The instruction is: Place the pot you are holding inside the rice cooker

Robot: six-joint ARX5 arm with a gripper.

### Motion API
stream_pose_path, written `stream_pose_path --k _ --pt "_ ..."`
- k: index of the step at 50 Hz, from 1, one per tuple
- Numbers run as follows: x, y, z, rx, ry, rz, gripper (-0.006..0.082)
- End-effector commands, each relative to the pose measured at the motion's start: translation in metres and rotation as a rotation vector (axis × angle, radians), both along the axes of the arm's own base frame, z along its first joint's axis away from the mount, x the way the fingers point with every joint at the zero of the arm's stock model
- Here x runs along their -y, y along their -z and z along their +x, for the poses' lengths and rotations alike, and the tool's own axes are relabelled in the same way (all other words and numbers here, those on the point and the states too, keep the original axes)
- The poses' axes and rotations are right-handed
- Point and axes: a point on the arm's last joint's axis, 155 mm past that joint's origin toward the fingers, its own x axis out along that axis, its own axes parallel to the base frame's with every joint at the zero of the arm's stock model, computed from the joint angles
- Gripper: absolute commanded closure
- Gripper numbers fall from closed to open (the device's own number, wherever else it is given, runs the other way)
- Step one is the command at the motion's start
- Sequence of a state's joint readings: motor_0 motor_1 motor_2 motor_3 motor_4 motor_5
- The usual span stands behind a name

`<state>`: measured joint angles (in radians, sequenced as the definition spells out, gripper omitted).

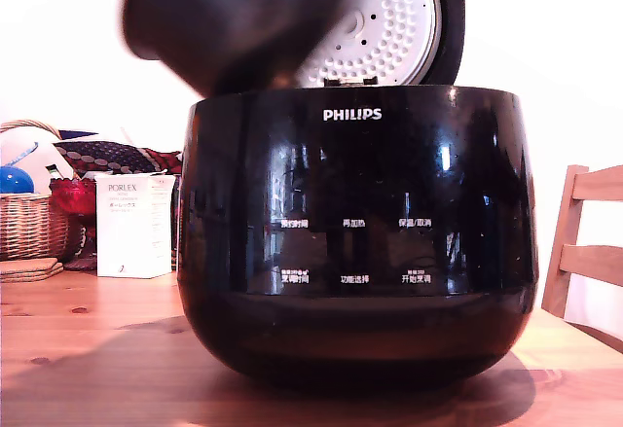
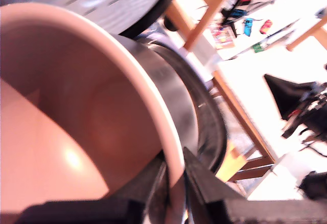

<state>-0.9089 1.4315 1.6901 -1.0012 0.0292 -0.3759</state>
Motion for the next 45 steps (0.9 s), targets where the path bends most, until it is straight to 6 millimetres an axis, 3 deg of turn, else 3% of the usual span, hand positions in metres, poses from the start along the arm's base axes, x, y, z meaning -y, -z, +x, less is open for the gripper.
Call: stream_pose_path --k 1,7,24,35,45 --pt "0.010 -0.022 0.004 0.069 0.014 -0.032 0.0791" --pt "0.021 -0.013 0.006 0.082 0.034 0.023 0.0791" --pt "0.045 0.038 0.012 0.050 0.075 0.191 0.0791" --pt "0.040 0.073 0.016 0.023 0.064 0.327 0.0791" --pt "0.028 0.090 0.022 0.043 0.061 0.442 0.0791"
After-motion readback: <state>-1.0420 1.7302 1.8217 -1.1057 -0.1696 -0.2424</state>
